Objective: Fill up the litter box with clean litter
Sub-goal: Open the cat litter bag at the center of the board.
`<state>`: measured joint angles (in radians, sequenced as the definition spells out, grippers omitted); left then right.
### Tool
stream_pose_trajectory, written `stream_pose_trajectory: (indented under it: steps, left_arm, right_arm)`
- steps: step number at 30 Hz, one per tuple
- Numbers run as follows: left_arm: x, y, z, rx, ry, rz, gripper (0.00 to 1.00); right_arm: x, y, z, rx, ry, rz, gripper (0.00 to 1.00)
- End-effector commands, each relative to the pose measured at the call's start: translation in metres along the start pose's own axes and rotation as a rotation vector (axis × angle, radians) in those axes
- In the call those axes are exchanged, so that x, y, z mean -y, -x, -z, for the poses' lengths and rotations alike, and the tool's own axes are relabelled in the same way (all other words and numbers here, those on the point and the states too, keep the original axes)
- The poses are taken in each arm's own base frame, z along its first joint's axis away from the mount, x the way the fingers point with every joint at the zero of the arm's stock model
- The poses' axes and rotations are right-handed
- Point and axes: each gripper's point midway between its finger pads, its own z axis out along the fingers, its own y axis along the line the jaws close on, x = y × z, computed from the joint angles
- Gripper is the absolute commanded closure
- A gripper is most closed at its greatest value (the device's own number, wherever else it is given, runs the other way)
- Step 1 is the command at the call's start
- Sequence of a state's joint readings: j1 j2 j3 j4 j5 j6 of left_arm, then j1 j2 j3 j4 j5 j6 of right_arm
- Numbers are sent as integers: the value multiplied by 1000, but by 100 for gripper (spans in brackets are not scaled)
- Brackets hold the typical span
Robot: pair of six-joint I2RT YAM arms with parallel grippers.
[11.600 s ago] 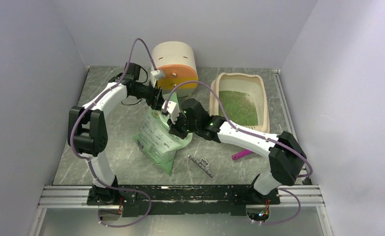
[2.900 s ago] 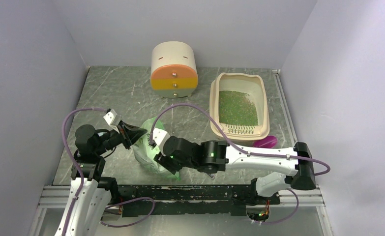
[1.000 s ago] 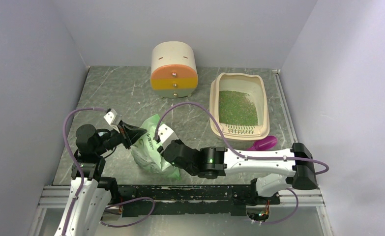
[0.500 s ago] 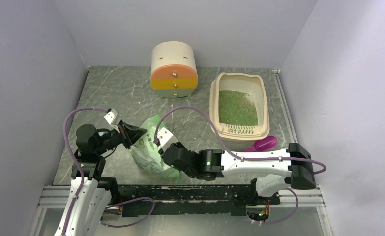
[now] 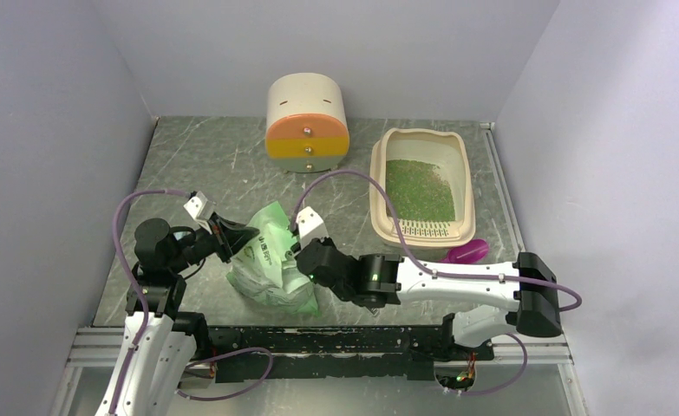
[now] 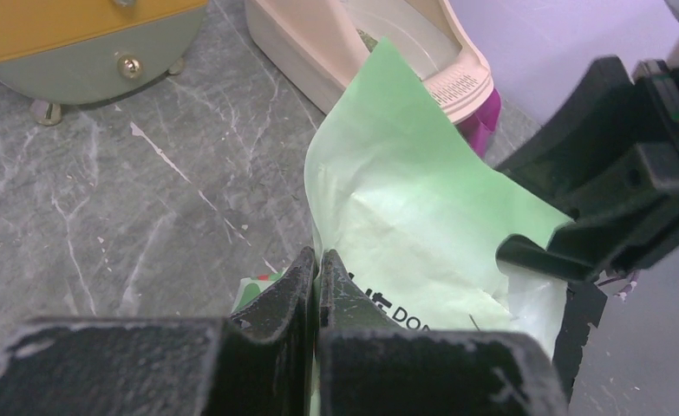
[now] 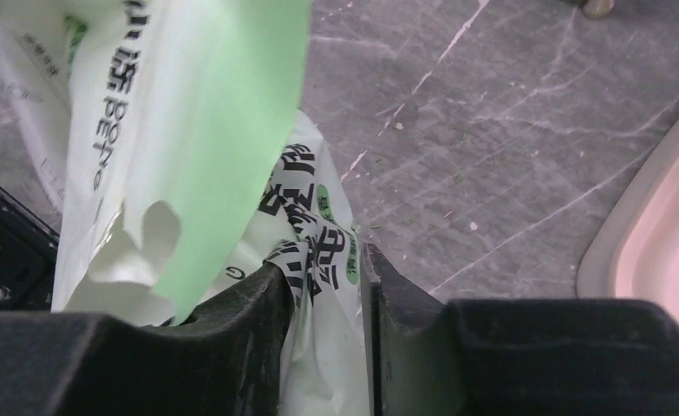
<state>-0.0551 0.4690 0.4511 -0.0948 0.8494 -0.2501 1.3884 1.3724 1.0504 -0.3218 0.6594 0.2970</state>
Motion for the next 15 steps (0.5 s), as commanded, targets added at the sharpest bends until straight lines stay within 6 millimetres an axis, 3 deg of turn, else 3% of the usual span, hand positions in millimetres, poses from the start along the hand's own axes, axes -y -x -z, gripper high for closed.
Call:
stream_pose_trajectory:
  steps: [1,6,9,15]
  left_arm:
    - [19,23,1,62,-77,-80,95]
    - [19,23,1,62,-78,-79,95]
    - [19,23,1,62,-79,-80,95]
    - [19,23,1,61,-78,-76,95]
  right_arm:
    - [16,17,-1,-5,23,-210,64]
    - [17,35,2,46,225,-384,53]
    - [12,35,7,61,291,-315,51]
    - [5,12,3,-17,340,-140,50]
